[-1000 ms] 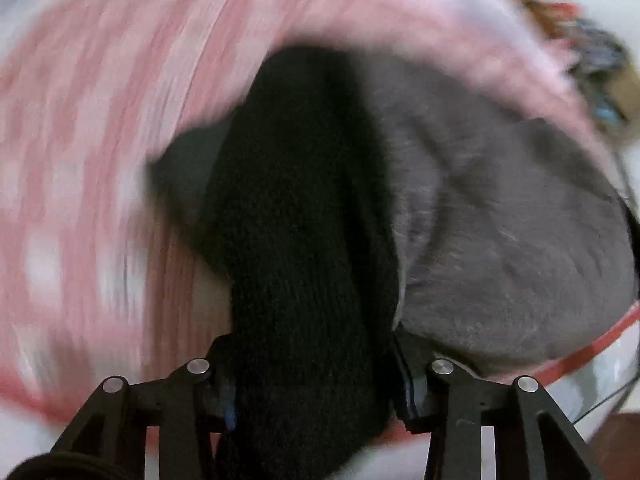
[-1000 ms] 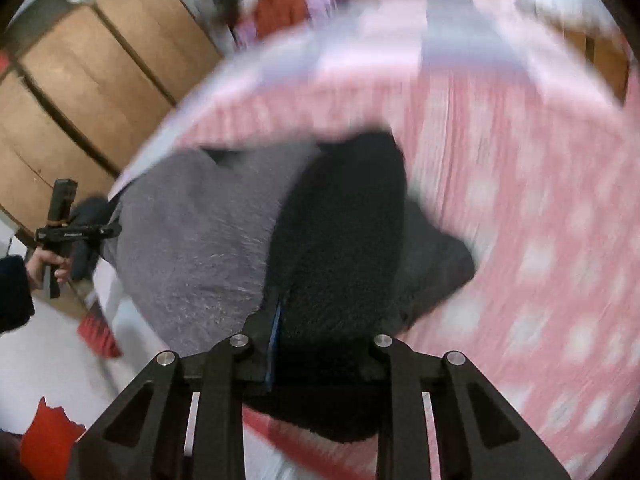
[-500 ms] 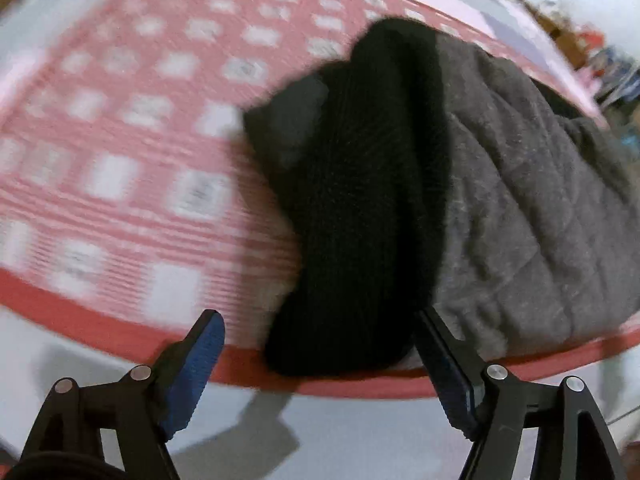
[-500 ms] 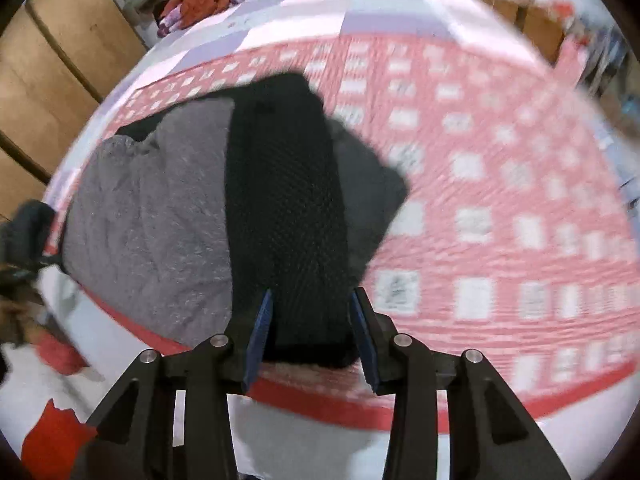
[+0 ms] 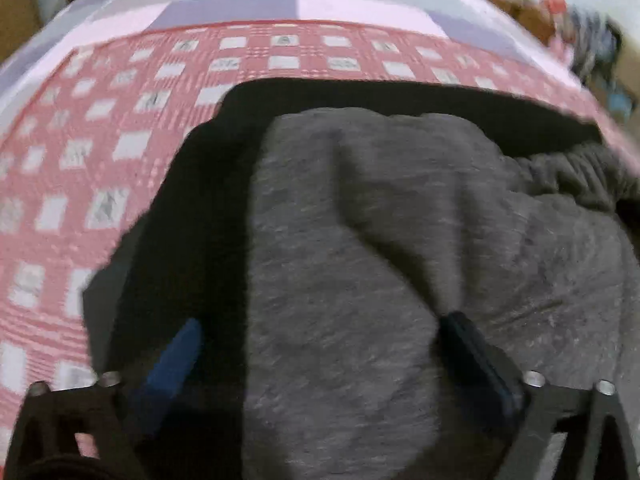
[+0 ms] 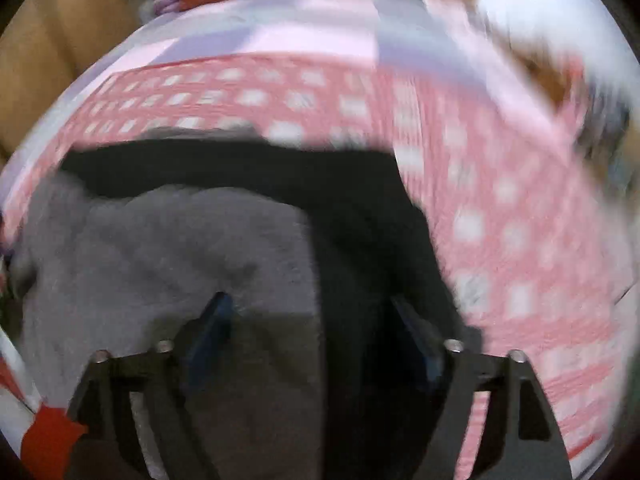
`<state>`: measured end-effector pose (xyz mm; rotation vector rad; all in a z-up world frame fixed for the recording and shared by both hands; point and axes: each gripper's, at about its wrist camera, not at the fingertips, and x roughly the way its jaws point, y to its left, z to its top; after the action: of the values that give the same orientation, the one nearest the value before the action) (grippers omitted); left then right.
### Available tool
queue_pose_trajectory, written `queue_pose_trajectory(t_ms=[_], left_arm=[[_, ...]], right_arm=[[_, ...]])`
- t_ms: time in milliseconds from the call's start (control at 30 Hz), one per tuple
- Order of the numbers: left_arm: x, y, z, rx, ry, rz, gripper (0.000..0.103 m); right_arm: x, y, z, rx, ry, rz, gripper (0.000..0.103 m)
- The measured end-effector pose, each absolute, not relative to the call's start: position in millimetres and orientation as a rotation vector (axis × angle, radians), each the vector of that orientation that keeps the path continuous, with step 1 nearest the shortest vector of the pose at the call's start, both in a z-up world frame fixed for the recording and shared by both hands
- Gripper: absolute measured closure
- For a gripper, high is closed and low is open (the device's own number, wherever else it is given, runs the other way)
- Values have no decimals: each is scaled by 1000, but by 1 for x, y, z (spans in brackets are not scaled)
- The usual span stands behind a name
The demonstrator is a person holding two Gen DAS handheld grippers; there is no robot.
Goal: Fold large clothes
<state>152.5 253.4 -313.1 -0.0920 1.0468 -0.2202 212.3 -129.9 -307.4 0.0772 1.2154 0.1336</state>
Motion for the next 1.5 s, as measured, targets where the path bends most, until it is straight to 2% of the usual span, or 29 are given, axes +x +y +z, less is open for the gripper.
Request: queue_pose_trajectory(t_ms=[33, 100, 300, 367, 433, 500, 567, 733, 933, 1033, 1233, 1367, 1500], left_arm=[[151, 258, -314, -126, 1042, -218, 2], [147, 258, -310, -122, 1027, -205, 2], [146, 241, -286, -68, 1050, -125, 3], [143, 233, -276, -32, 1003, -113, 3], [141, 233, -286, -2, 1041, -53, 3], [139, 250, -307, -127, 1112, -50, 0], [135, 255, -303, -161, 1116, -20, 0], [109, 252, -292, -85, 1181, 65, 0], [76, 254, -276, -111, 1235, 140, 1], [93, 245, -259, -101, 1168, 101, 1], [175, 228, -245, -90, 1050, 64, 1], [214, 243, -271, -90, 1080, 111, 1], [223, 269, -320, -163, 1199, 132, 0]], right_arm=[[222, -149, -319, 180, 1244, 151, 16], [230, -162, -323, 216, 1240, 197, 16], [217, -145, -294, 85, 1161, 268, 16], [200, -132, -272, 21, 1077, 298, 16], [186, -124, -265, -59, 1008, 270, 16], [189, -130, -292, -134, 1113, 188, 15], [197, -158, -313, 71, 1220, 224, 15], [171, -159, -273, 19, 1148, 202, 15], [111, -145, -256, -88, 1176, 314, 15], [117, -151, -254, -113, 1155, 292, 15], [174, -180, -265, 57, 1180, 174, 15], [205, -175, -278, 84, 1201, 165, 14], [234, -161, -302, 125, 1263, 194, 13]])
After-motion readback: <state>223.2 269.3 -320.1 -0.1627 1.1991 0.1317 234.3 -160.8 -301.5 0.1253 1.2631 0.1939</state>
